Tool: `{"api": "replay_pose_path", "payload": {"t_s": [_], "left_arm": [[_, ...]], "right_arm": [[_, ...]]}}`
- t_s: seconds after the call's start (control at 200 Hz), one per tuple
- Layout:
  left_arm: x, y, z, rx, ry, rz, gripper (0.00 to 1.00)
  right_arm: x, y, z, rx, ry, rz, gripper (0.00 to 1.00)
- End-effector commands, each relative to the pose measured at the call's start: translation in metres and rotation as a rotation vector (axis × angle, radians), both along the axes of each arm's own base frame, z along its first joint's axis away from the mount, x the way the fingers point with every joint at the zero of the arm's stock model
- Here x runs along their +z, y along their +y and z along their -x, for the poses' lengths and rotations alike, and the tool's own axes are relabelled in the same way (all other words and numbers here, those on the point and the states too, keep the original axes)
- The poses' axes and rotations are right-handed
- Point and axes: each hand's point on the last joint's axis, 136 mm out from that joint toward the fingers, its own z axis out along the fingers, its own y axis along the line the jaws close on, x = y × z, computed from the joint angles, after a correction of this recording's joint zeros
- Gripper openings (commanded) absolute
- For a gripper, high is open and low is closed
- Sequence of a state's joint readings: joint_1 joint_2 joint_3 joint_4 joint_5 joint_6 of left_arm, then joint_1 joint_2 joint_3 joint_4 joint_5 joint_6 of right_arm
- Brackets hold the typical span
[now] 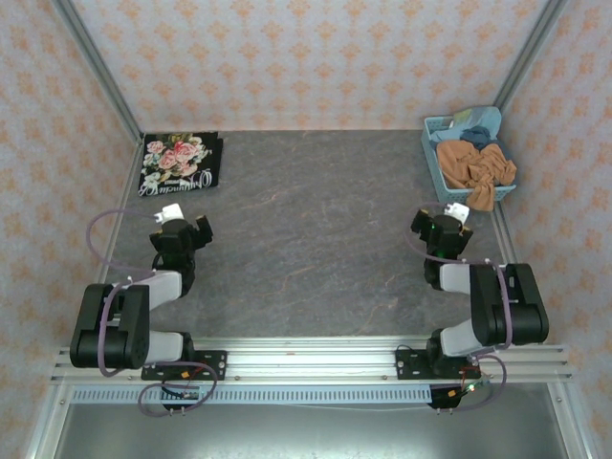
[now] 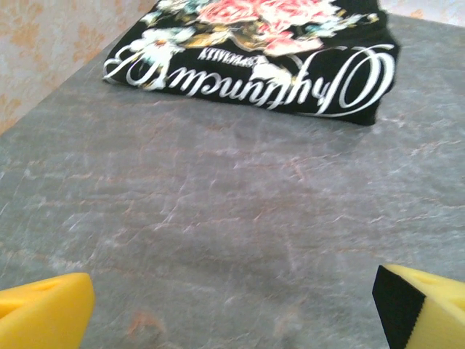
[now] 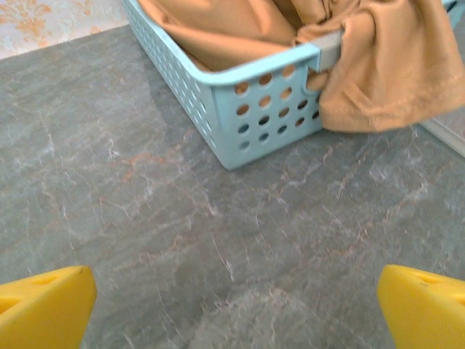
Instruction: Fold and stack the t-shirts
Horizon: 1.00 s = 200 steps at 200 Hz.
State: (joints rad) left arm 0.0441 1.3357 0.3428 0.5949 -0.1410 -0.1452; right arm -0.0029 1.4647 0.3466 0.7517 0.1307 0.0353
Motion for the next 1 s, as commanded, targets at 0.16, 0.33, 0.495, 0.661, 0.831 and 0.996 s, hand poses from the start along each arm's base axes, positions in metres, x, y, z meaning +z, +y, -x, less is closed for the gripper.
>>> {"api": "replay_pose_path", "payload": {"t_s": [0.16, 0.33, 0.495, 0.661, 0.831, 0.996], "left_arm": [[0.022, -0.017, -0.038, -0.088, -0.032, -0.068, 1.0], [0.01, -0.025, -0.035, -0.09, -0.033, -0.122, 1.0], [0.01, -0.025, -0.034, -0.073, -0.04, -0.139, 1.0], [0.01, -0.024, -0.035, -0.07, -0.045, -0.133, 1.0], [0.01, -0.024, -0.035, -0.071, -0.042, -0.135, 1.0], [0.011, -0.024, -0.035, -0.07, -0.044, -0.136, 1.0]], "right_arm": [[0.012, 0.011, -0.02, 0.071, -0.05, 0.002, 0.99], [0.013, 0.012, -0.021, 0.071, -0.051, 0.004, 0.99], [0.012, 0.015, -0.022, 0.082, -0.042, 0.019, 0.99], [0.012, 0.016, -0.023, 0.087, -0.036, 0.029, 0.99], [0.011, 0.022, -0.026, 0.112, -0.024, 0.035, 0.99], [0.011, 0.023, -0.025, 0.12, -0.024, 0.033, 0.99]]}}
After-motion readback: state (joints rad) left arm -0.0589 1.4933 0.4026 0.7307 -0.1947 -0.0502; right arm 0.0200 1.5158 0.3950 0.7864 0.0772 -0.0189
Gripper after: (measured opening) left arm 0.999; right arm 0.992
